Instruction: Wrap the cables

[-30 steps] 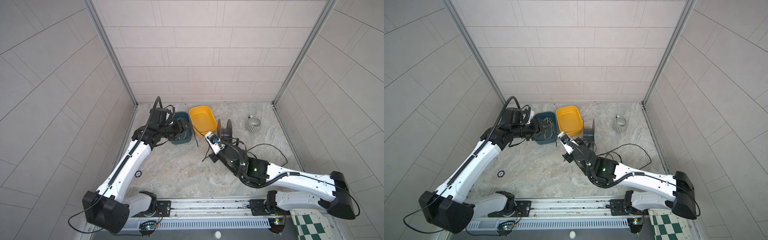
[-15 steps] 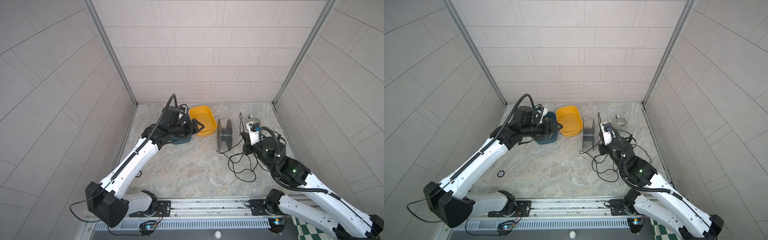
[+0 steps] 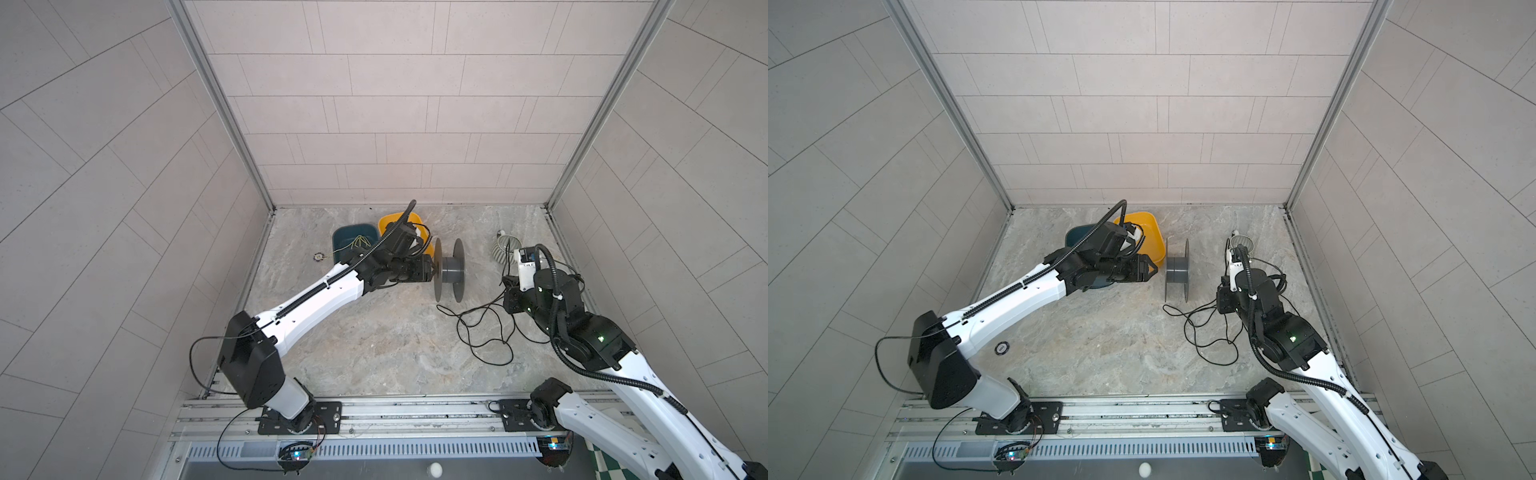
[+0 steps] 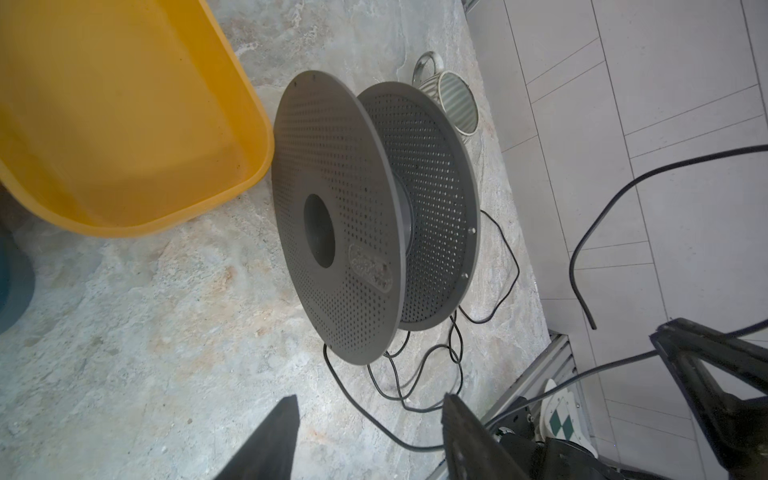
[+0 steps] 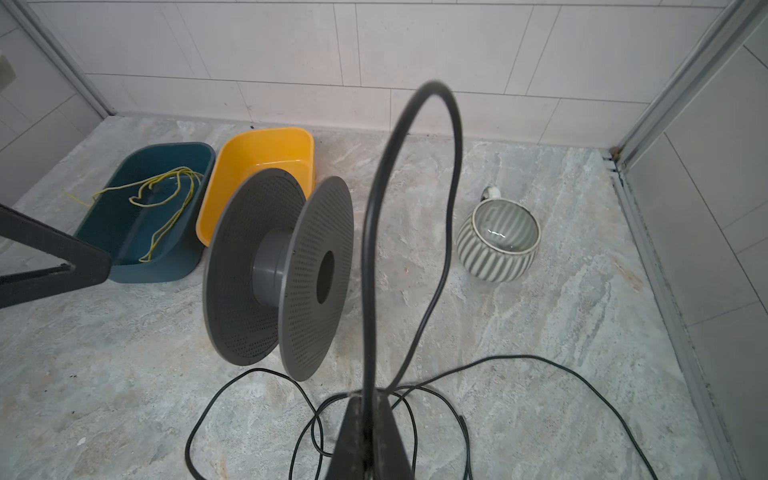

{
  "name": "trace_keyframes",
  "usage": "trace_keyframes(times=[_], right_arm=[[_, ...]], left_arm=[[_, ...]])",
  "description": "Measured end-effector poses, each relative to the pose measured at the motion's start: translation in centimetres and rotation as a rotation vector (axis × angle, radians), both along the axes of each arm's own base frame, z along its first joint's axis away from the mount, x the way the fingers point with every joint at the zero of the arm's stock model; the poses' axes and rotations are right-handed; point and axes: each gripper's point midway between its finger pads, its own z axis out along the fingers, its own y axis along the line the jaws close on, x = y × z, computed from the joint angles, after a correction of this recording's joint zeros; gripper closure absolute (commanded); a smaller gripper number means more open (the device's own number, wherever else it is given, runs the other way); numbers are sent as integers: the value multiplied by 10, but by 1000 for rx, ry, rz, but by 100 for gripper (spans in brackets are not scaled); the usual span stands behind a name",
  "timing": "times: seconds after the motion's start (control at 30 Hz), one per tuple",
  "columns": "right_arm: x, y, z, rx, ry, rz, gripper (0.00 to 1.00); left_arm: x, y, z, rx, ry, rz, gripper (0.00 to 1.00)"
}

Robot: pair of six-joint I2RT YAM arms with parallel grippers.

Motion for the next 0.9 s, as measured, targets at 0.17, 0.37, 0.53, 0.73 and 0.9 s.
trace_keyframes(times=[0.17,0.37,0.53,0.73,0.9], right_arm=[[-4,-6,-5,9,28,-19,100],[-9,-9,-11,14,58,-20,100],[-10,-10,-12,18,68,-19,100],[-11,-9,-8,29,64,-11,100],[-11,-6,-9,36,68,-1,100]], left_arm=[[7,-18,-3,46,-49,-11,44],[16,-43,-11,110,-100,-28,47],[23,-46,-33,206,-100,-18,54],[32,-34,-53,321,-105,8,69],[37,-27,-52,369,-143,15,89]])
